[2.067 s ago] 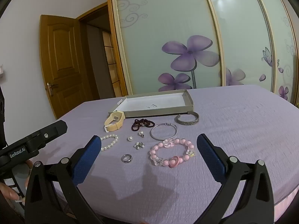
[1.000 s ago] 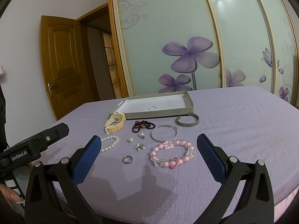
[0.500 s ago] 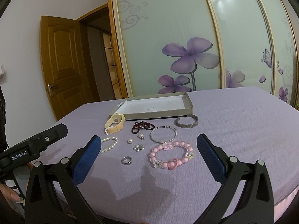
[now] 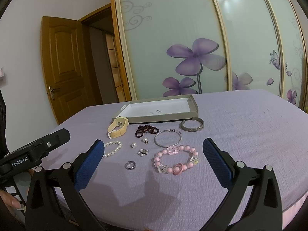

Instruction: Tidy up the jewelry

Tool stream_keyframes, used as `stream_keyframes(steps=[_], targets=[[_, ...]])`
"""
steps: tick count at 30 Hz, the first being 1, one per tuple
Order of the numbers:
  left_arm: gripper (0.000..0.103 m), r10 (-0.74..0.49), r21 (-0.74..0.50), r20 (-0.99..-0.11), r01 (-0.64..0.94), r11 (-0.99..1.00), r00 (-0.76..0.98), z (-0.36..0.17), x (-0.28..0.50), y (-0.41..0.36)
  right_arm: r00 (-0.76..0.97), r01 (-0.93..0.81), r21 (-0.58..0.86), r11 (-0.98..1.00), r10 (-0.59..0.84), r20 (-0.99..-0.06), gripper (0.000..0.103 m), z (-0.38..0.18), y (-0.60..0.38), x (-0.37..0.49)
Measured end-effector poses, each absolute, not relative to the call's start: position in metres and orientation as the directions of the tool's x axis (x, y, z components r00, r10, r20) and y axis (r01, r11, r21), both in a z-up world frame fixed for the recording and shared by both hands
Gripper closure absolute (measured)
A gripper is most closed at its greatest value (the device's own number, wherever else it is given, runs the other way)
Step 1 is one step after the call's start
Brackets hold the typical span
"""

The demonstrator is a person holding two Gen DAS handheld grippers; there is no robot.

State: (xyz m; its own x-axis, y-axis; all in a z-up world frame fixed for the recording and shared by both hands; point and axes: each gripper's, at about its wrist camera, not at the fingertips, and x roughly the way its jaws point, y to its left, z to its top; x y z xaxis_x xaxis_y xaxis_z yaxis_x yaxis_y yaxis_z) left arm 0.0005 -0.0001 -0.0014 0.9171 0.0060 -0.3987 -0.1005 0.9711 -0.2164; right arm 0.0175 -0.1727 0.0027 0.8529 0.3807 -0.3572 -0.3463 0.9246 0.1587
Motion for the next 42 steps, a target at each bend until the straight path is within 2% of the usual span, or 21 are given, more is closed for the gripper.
stream_keyframes(steps=[33, 36, 42], targets=[[0.002, 0.010, -0.214, -0.409, -0.107, 0.971, 0.913, -0.008, -0.003, -0.003, 0.852, -0.342, 0.162, 0.926, 0.378, -0.362, 0.001, -0.001, -0.175, 0.019], [0.002, 0.016, -0.208, -0.431, -0.117, 0.971, 0.902, -0.012, 0.000, -0.002, 0.851, -0.337, 0.165, 0.927, 0.375, -0.368, 0.001, -0.005, -0.175, 0.020], [0.002, 0.050, -0.157, -0.544, -0.161, 0.974, 0.837, -0.027, 0.024, 0.000, 0.847, -0.321, 0.176, 0.931, 0.365, -0.387, 0.001, -0.015, -0.179, 0.027]])
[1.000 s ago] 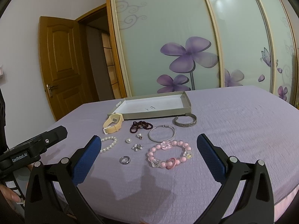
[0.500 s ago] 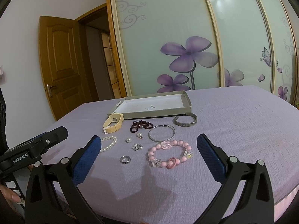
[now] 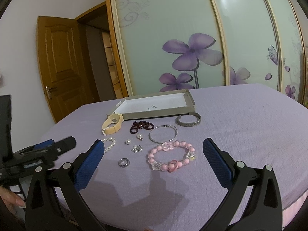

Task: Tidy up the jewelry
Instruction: 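Reach the left tool to the pearl bracelet and close on it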

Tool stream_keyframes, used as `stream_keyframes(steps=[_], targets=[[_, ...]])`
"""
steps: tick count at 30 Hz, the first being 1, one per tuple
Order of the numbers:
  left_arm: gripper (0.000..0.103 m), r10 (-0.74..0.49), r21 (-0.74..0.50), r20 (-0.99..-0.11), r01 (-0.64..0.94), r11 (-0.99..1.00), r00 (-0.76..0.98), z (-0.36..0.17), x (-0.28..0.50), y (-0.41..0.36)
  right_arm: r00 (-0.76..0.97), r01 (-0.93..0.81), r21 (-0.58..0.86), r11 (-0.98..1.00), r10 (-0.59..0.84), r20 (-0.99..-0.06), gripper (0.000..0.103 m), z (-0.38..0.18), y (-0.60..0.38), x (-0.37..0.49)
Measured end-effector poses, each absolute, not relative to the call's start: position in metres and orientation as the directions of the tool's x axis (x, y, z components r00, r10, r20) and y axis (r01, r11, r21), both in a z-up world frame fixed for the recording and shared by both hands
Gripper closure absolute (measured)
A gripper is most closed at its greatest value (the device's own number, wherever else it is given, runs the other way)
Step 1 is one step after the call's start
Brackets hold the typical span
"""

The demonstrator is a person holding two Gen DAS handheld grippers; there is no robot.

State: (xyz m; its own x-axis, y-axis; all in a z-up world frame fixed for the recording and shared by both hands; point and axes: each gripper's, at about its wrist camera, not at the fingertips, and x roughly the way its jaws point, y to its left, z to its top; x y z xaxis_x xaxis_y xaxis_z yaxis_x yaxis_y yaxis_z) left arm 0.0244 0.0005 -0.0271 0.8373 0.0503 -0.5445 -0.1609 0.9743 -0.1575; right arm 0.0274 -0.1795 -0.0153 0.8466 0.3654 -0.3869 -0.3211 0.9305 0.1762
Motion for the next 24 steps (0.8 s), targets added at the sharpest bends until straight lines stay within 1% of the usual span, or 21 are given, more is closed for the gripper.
stream_keyframes(steps=[3, 5, 7, 10, 11, 13, 14, 16, 18, 21, 23, 24], targets=[[0.002, 0.054, -0.153, -0.601, -0.181, 0.971, 0.797, -0.035, 0.042, 0.008, 0.845, -0.312, 0.182, 0.932, 0.360, -0.396, 0.001, -0.018, -0.182, 0.032], [0.006, 0.050, -0.152, -0.628, -0.186, 0.971, 0.777, -0.039, 0.054, 0.012, 0.844, -0.305, 0.184, 0.935, 0.354, -0.402, 0.001, -0.019, -0.184, 0.034], [0.019, 0.047, -0.146, -0.651, -0.185, 0.972, 0.758, -0.041, 0.067, 0.017, 0.843, -0.298, 0.189, 0.936, 0.351, -0.408, 0.001, -0.022, -0.186, 0.037], [0.030, 0.042, -0.135, -0.684, -0.183, 0.974, 0.728, -0.044, 0.084, 0.024, 0.839, -0.293, 0.195, 0.936, 0.350, -0.417, 0.001, -0.023, -0.187, 0.041], [0.032, 0.045, -0.126, -0.692, -0.182, 0.975, 0.721, -0.045, 0.089, 0.025, 0.837, -0.293, 0.196, 0.936, 0.350, -0.421, 0.001, -0.025, -0.187, 0.042], [0.042, 0.064, -0.095, -0.711, -0.185, 0.978, 0.700, -0.047, 0.100, 0.029, 0.833, -0.293, 0.198, 0.935, 0.352, -0.427, 0.001, -0.025, -0.187, 0.044], [0.044, 0.068, -0.084, -0.720, -0.185, 0.979, 0.690, -0.049, 0.106, 0.030, 0.831, -0.294, 0.198, 0.935, 0.352, -0.430, 0.001, -0.026, -0.187, 0.045], [0.053, 0.060, -0.076, -0.743, -0.173, 0.982, 0.667, -0.054, 0.116, 0.034, 0.829, -0.294, 0.200, 0.935, 0.354, -0.434, 0.001, -0.026, -0.186, 0.048], [0.060, 0.042, -0.079, -0.765, -0.158, 0.984, 0.643, -0.059, 0.123, 0.036, 0.826, -0.294, 0.201, 0.934, 0.354, -0.439, 0.001, -0.027, -0.185, 0.050], [0.063, 0.045, -0.054, -0.767, -0.134, 0.990, 0.640, -0.061, 0.127, 0.033, 0.820, -0.297, 0.202, 0.933, 0.358, -0.446, 0.001, -0.029, -0.182, 0.052], [0.075, 0.047, -0.043, -0.766, -0.123, 0.991, 0.641, -0.061, 0.129, 0.032, 0.816, -0.303, 0.199, 0.932, 0.361, -0.452, 0.001, -0.030, -0.180, 0.053], [0.084, 0.051, -0.035, -0.766, -0.121, 0.992, 0.641, -0.061, 0.130, 0.031, 0.814, -0.305, 0.198, 0.931, 0.363, -0.453, 0.001, -0.030, -0.178, 0.053]])
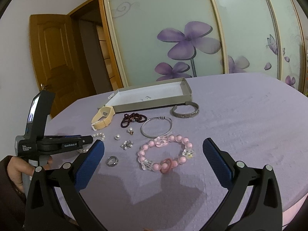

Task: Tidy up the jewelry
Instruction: 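Reach the left tool to the pearl bracelet and close on it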

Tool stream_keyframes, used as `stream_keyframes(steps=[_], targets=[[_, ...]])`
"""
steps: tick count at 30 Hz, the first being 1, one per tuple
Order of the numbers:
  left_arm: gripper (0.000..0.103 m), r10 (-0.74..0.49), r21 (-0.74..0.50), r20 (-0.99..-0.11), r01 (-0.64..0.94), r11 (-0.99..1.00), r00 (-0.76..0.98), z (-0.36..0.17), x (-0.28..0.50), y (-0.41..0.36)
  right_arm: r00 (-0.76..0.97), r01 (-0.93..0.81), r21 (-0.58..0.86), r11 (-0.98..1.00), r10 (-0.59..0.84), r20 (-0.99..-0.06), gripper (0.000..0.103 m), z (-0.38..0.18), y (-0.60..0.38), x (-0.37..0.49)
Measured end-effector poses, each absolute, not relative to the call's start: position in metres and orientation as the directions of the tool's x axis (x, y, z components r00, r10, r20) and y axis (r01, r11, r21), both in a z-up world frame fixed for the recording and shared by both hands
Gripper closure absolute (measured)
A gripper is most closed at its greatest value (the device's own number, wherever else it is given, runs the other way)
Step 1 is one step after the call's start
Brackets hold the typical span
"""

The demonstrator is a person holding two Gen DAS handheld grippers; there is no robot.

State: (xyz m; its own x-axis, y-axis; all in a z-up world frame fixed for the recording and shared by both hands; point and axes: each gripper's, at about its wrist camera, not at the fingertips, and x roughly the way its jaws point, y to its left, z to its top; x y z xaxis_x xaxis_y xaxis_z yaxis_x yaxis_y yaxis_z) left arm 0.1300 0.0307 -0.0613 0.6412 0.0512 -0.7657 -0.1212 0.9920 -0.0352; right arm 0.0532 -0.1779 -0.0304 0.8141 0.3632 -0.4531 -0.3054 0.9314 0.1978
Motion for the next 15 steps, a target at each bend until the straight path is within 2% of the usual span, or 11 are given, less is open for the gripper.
stream_keyframes(steps=[2, 11, 15], targets=[[0.093, 0.050, -0.030, -0.765, -0.113, 0.993, 0.642, -0.062, 0.131, 0.029, 0.811, -0.312, 0.195, 0.930, 0.368, -0.456, 0.001, -0.031, -0.174, 0.053], [0.094, -0.006, -0.076, -0.748, -0.077, 0.994, 0.663, -0.051, 0.134, 0.034, 0.765, -0.370, 0.199, 0.907, 0.419, -0.489, 0.004, -0.035, -0.150, 0.056], [0.094, -0.037, -0.100, -0.714, -0.050, 0.994, 0.700, -0.033, 0.134, 0.038, 0.721, -0.409, 0.209, 0.888, 0.455, -0.522, 0.013, -0.041, -0.135, 0.059]])
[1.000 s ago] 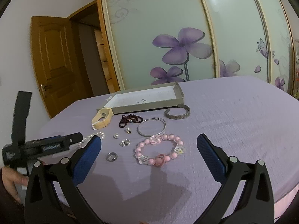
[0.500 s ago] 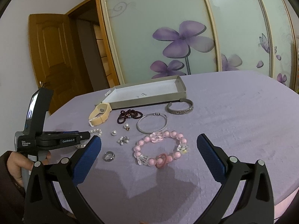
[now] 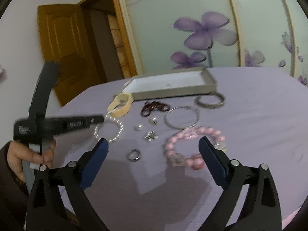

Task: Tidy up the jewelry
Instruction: 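Reach the left tool to the pearl bracelet and close on it, then lift the pearl bracelet with the left tool while the right tool grasps the silver ring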

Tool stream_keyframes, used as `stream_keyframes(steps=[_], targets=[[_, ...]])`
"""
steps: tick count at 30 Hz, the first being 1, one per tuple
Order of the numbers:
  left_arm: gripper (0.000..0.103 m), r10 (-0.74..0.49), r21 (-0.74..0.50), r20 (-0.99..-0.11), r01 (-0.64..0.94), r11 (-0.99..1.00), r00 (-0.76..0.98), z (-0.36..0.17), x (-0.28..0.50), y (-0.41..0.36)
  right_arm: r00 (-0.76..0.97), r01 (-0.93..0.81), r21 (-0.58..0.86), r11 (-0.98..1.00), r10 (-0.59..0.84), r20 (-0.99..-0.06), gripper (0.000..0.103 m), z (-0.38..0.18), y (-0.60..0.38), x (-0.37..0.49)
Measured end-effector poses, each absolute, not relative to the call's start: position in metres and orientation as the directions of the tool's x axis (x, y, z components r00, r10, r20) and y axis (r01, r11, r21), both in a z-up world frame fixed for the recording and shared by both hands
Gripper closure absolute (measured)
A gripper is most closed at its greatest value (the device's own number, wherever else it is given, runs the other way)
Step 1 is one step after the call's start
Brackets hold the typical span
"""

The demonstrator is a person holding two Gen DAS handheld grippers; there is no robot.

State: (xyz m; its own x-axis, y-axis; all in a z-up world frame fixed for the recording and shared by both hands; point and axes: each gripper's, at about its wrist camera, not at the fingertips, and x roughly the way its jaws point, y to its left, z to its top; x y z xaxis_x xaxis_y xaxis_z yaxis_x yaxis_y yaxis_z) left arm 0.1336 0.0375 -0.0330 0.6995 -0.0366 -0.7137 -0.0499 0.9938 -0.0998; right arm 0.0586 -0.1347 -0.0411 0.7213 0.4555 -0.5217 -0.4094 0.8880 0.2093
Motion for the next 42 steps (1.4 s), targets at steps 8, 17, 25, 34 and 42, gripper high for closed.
stream_keyframes(steps=[8, 17, 25, 34, 42], targets=[[0.094, -0.122, -0.170, -0.628, 0.018, 0.985, 0.769, 0.010, 0.130, 0.044, 0.652, -0.451, 0.158, 0.879, 0.445, -0.614, 0.042, -0.053, -0.098, 0.064], [0.094, -0.121, -0.174, -0.576, 0.023, 0.984, 0.808, 0.034, 0.132, 0.052, 0.633, -0.421, 0.070, 0.905, 0.348, -0.692, 0.064, -0.063, -0.082, 0.070], [0.094, -0.127, -0.180, -0.574, 0.026, 0.983, 0.809, 0.034, 0.134, 0.054, 0.633, -0.435, 0.040, 0.900, 0.337, -0.697, 0.081, -0.063, -0.080, 0.069], [0.094, -0.133, -0.185, -0.563, 0.032, 0.982, 0.815, 0.042, 0.147, 0.056, 0.690, -0.445, 0.061, 0.893, 0.386, -0.612, 0.081, -0.020, -0.101, 0.077], [0.094, -0.120, -0.194, -0.561, 0.010, 0.981, 0.819, 0.044, 0.180, 0.058, 0.793, -0.372, -0.009, 0.928, 0.313, -0.522, 0.081, 0.014, -0.140, 0.133]])
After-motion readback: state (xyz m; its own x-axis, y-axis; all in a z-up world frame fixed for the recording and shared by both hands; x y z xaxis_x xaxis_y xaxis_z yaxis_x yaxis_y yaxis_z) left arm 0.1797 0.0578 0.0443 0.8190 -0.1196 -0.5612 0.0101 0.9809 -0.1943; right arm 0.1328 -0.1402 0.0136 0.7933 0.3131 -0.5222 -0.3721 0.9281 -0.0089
